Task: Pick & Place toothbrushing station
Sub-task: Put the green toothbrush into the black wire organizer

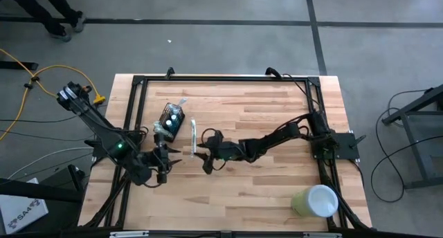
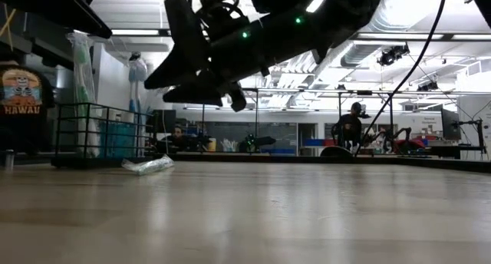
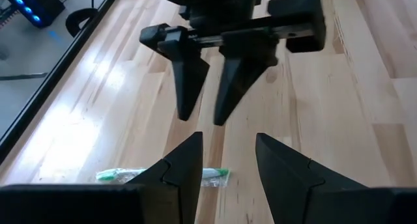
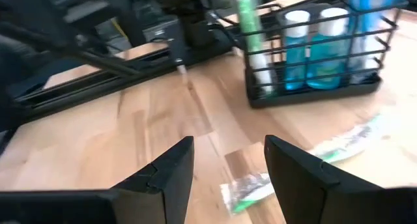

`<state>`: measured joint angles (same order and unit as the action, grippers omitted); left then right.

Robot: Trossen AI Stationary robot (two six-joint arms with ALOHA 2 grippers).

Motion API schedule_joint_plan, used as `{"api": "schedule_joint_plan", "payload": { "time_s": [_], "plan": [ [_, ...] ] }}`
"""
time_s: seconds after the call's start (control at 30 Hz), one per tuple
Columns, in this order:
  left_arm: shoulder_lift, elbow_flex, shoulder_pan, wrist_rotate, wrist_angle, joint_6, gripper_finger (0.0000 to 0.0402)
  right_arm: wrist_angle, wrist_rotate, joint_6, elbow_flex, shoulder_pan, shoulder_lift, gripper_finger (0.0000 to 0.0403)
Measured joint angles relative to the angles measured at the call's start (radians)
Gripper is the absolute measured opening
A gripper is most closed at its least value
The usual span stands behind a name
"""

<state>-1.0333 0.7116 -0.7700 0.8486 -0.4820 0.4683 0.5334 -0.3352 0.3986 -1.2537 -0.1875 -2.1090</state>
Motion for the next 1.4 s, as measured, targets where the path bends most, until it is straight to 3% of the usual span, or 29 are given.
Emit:
{"api": "schedule_joint_plan", "payload": {
  "time_s": [0.27,0.67,0.97,1.4],
  "plan": [
    [-0.003,0.0,0.0,0.001,0.013,0.0,0.0135,-0.009,-0.024,0.023,-0.002,0.0,-0.006,0.0179],
    [-0.018,0.0,0.003,-0.023,0.014,0.033,0.0135,-0.047,0.047,0.024,-0.004,-0.005,-0.006,0.0179],
    [-0.143,-0.002,0.098,-0.055,0.019,0.419,0.0135,-0.105,0.049,-0.007,-0.004,-0.065,0.0,0.0179],
    [-0.244,-0.002,0.229,-0.13,0.063,0.737,0.0135,-0.165,0.008,-0.118,-0.003,-0.187,0.0,0.0179]
  ]
}}
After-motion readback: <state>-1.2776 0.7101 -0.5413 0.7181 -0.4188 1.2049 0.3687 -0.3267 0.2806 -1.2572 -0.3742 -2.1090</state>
